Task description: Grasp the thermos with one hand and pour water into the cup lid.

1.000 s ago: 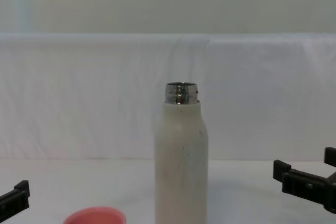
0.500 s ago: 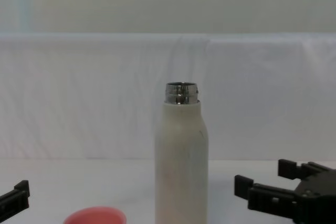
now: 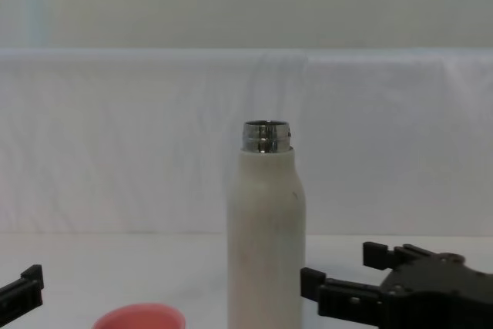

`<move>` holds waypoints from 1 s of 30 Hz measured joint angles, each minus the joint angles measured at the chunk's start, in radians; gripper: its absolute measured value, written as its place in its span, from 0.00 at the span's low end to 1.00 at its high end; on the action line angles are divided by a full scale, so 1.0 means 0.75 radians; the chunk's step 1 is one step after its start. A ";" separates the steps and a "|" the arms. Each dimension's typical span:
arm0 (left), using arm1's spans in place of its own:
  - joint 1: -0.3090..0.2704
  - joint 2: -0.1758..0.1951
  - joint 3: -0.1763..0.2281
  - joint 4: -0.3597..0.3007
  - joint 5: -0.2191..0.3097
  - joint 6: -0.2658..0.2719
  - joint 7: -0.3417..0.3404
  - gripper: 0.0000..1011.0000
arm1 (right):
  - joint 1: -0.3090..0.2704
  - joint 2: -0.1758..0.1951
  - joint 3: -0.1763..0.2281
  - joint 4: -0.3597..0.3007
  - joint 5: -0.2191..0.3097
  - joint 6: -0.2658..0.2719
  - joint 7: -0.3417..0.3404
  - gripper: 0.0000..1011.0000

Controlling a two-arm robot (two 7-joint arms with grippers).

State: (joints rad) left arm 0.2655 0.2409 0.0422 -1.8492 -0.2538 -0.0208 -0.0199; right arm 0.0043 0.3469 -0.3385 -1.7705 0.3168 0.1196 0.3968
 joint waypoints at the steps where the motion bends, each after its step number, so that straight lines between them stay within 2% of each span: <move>1: 0.000 0.000 0.000 0.000 0.000 0.000 0.000 0.99 | 0.008 -0.001 -0.006 0.007 0.000 0.001 -0.002 0.99; 12: 0.000 0.000 0.000 0.000 0.000 0.000 0.000 0.99 | 0.100 -0.023 -0.068 0.093 0.010 -0.004 -0.030 0.99; 30: 0.000 0.000 0.000 0.000 0.000 0.000 0.000 0.99 | 0.193 -0.060 -0.115 0.179 0.027 -0.012 -0.046 0.99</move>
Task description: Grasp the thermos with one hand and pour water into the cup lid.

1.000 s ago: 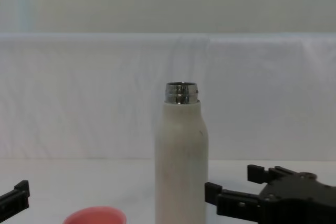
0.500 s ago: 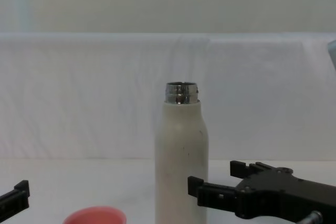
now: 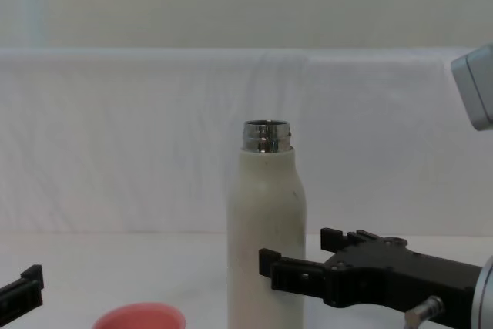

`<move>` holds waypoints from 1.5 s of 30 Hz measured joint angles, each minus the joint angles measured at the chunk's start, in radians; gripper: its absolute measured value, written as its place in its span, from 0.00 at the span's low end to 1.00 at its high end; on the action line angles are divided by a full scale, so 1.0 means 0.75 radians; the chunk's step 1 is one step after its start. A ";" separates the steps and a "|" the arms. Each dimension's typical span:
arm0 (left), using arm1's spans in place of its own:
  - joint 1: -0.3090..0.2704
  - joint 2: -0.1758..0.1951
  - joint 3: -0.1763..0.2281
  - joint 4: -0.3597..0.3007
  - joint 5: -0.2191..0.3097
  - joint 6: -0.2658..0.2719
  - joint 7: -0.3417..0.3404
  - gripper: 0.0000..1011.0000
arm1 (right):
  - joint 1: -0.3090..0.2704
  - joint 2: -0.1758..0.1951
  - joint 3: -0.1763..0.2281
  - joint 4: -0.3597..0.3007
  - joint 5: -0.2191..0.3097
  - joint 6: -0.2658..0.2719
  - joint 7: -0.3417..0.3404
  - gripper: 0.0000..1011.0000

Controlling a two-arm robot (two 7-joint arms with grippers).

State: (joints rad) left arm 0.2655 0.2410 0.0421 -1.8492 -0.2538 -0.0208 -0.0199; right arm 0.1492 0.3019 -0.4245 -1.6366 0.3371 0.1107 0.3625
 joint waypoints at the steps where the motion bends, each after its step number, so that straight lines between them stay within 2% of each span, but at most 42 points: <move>1: 0.000 0.000 0.000 0.000 0.000 0.000 0.000 0.99 | 0.002 -0.001 -0.002 0.003 0.000 0.000 0.000 0.99; 17: 0.000 0.000 0.000 0.000 0.000 0.000 0.000 0.99 | 0.063 -0.024 -0.042 0.053 -0.022 0.000 -0.012 0.99; 45: 0.000 0.000 0.000 0.000 0.000 0.000 0.000 0.99 | 0.132 -0.094 -0.062 0.160 -0.047 -0.024 -0.014 0.99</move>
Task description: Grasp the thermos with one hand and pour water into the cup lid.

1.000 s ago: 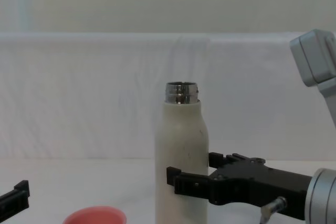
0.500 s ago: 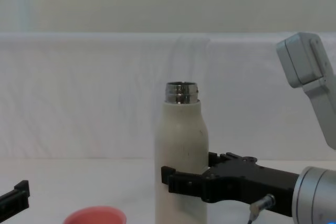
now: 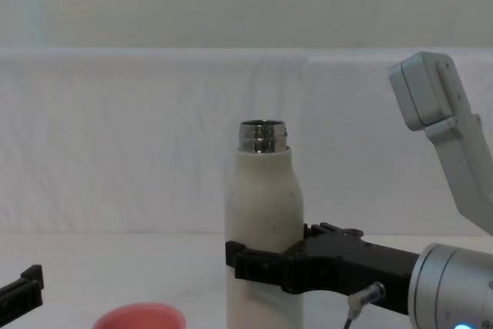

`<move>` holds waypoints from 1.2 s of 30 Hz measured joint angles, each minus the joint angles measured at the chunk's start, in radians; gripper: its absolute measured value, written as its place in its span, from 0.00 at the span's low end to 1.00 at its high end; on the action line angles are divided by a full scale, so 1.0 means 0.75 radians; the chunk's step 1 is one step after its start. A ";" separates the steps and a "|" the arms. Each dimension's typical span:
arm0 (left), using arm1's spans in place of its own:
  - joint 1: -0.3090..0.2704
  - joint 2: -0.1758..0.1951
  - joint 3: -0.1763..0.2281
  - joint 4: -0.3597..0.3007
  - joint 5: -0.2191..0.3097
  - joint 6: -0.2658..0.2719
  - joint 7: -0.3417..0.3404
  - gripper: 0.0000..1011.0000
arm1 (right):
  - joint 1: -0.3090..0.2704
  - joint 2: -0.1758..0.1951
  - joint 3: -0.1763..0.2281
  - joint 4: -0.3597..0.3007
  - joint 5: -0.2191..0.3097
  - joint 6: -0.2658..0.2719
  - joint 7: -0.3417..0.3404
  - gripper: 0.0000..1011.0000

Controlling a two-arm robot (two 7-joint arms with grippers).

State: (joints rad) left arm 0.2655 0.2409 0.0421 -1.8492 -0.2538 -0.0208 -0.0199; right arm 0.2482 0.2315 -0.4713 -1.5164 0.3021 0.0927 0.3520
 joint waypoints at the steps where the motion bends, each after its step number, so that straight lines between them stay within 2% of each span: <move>1: 0.000 0.000 0.000 0.000 0.000 0.000 0.000 0.99 | 0.005 -0.004 -0.001 0.006 -0.001 -0.001 0.000 0.99; 21: 0.000 0.000 0.000 0.000 0.000 0.000 0.000 0.99 | 0.032 -0.040 -0.005 0.053 -0.007 -0.011 -0.002 0.99; 29: 0.000 0.000 0.000 0.000 0.000 0.000 0.000 0.99 | 0.032 -0.040 -0.004 0.053 -0.005 -0.012 -0.003 0.99; 36: 0.000 0.000 0.000 0.000 0.000 0.000 0.000 0.99 | 0.032 -0.039 -0.004 0.052 -0.005 -0.011 -0.003 0.95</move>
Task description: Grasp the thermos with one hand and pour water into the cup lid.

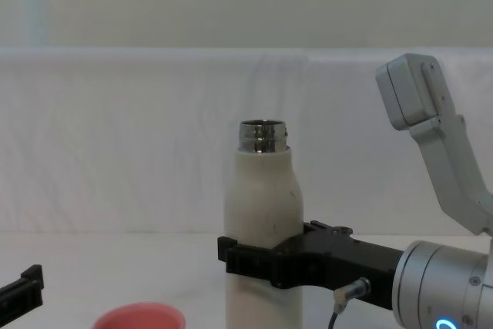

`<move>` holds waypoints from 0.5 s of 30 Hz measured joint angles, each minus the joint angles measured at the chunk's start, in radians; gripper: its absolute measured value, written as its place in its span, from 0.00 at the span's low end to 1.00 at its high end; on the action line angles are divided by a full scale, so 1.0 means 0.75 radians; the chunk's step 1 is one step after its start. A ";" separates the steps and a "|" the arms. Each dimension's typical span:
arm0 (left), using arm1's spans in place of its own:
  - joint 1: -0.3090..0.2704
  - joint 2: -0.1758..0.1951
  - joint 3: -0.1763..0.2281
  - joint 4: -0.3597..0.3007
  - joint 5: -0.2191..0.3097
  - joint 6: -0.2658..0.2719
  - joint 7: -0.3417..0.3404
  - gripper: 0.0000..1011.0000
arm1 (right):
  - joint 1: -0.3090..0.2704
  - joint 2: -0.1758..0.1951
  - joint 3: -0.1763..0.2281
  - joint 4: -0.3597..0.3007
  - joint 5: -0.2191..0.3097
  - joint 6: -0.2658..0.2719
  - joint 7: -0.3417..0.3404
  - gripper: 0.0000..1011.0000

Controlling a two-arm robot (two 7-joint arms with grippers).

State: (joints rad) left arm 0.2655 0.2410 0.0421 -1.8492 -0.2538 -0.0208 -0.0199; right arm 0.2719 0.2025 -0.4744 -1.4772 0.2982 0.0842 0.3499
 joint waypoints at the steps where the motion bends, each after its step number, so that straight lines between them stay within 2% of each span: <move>1: 0.000 0.000 0.000 0.000 0.000 0.000 0.000 0.99 | 0.000 0.000 0.000 0.000 0.000 0.000 0.000 0.95; 15: 0.000 0.000 0.000 0.000 0.000 0.000 0.000 0.99 | 0.000 0.001 0.000 -0.002 0.000 0.001 0.001 0.95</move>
State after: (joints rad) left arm 0.2655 0.2409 0.0422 -1.8492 -0.2538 -0.0208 -0.0199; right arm 0.2716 0.2034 -0.4747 -1.4784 0.2982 0.0853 0.3503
